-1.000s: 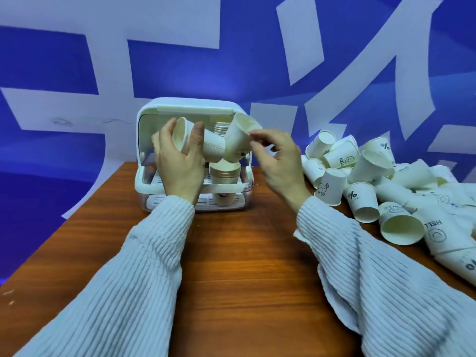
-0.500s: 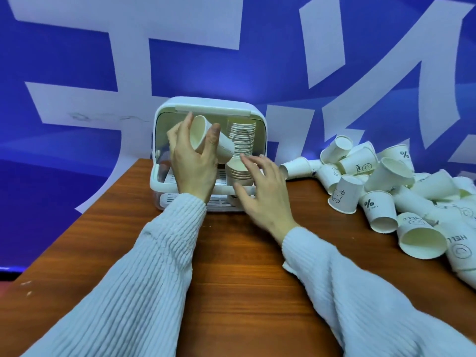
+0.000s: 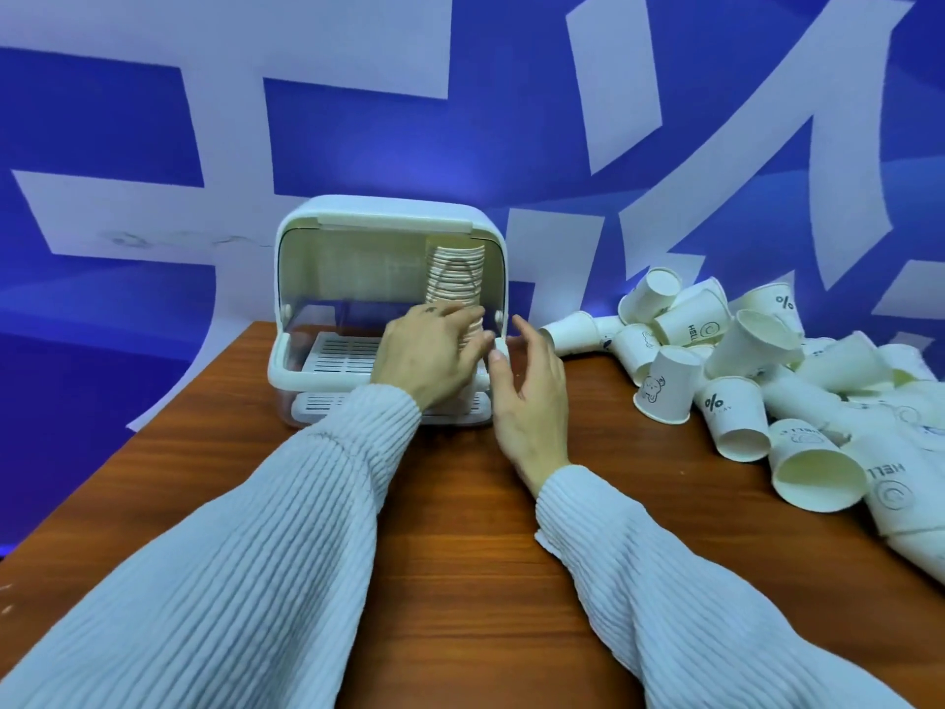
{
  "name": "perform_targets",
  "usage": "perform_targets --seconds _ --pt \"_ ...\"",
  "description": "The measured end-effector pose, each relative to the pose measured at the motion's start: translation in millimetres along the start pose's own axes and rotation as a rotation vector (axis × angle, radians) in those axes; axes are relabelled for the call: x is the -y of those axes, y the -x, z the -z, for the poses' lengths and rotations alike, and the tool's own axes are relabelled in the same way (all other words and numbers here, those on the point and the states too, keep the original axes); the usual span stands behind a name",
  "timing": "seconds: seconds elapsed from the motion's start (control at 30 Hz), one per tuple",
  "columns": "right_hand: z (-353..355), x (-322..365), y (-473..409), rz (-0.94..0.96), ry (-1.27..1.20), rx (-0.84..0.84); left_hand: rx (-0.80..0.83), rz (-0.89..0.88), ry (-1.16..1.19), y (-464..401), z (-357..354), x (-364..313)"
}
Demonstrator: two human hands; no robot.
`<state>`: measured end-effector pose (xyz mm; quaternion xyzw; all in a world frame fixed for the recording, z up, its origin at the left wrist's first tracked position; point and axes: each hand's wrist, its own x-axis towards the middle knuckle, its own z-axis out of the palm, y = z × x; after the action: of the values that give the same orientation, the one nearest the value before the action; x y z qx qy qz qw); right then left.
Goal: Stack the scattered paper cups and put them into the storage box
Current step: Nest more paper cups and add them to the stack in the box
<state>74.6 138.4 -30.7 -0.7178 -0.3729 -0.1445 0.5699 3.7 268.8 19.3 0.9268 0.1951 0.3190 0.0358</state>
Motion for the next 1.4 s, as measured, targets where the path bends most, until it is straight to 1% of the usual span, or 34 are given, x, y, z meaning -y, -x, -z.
perform_targets --seconds 0.07,0.13,0.17,0.23,0.27,0.3,0.37,0.43,0.53,0.6,0.7,0.73,0.77,0.83,0.87,0.93,1.0,1.07,1.1,1.13,1.2,1.23,1.27,1.3,1.37,1.4 --pt "9 1 -4 -0.014 0.057 -0.111 -0.006 0.007 -0.035 7 -8 -5" --pt "28 -5 -16 0.007 0.229 -0.226 -0.013 0.046 -0.066 14 -10 -15" --pt "41 -12 -23 0.016 0.351 -0.247 -0.050 0.070 -0.080 21 -11 -20" --pt "69 -34 -32 -0.007 0.611 -0.207 -0.199 0.053 -0.064 40 -9 -30" --pt "84 -47 -34 -0.039 0.731 -0.173 -0.273 -0.008 -0.032 50 -9 -38" --pt "96 -60 -35 -0.085 0.836 -0.140 -0.312 -0.093 0.002 58 -11 -45" --pt "112 -76 -33 -0.189 0.953 -0.077 -0.286 -0.233 0.050 70 -16 -62" --pt "114 -78 -32 -0.212 0.955 -0.110 -0.226 -0.291 0.095 76 -20 -74" --pt "108 -65 -29 -0.128 0.876 -0.213 -0.112 -0.343 0.140 84 -25 -81" --pt "107 -56 -23 -0.102 0.796 -0.227 -0.030 -0.338 0.160 86 -26 -80" --pt "108 -51 -20 -0.112 0.694 -0.210 0.029 -0.301 0.227 86 -26 -80" --pt "109 -48 -18 -0.122 0.590 -0.241 0.044 -0.283 0.269 86 -27 -81" --pt "111 -42 -17 -0.144 0.431 -0.300 0.062 -0.250 0.327 86 -28 -82" --pt "113 -26 -13 -0.201 0.030 -0.403 0.089 -0.138 0.487 85 -27 -84" --pt "110 -17 -9 -0.228 -0.148 -0.390 0.084 -0.084 0.589 84 -26 -85" --pt "101 -4 5 -0.274 -0.355 -0.287 0.044 -0.014 0.756 83 -25 -87" --pt "90 1 15 -0.316 -0.418 -0.138 -0.002 0.032 0.805 83 -23 -87" --pt "87 4 21 -0.351 -0.416 -0.067 -0.044 0.069 0.785 84 -20 -88" --pt "90 3 21 -0.354 -0.362 -0.091 -0.060 0.074 0.768 85 -20 -89" --pt "96 0 19 -0.338 -0.230 -0.156 -0.061 0.066 0.750 86 -19 -90" --pt "114 -13 14 -0.237 0.222 -0.327 -0.022 0.040 0.724 88 -18 -93" --pt "125 -21 10 -0.206 0.434 -0.360 0.006 0.029 0.715 90 -18 -94" --pt "136 -31 7 -0.221 0.596 -0.328 0.033 0.013 0.702 91 -18 -95" --pt "147 -40 4 -0.260 0.727 -0.247 0.055 -0.006 0.686 92 -18 -96" --pt "158 -54 2 -0.354 0.949 -0.060 0.078 -0.032 0.662 94 -18 -97" --pt "159 -58 2 -0.385 1.022 -0.008 0.081 -0.036 0.657 94 -17 -97"
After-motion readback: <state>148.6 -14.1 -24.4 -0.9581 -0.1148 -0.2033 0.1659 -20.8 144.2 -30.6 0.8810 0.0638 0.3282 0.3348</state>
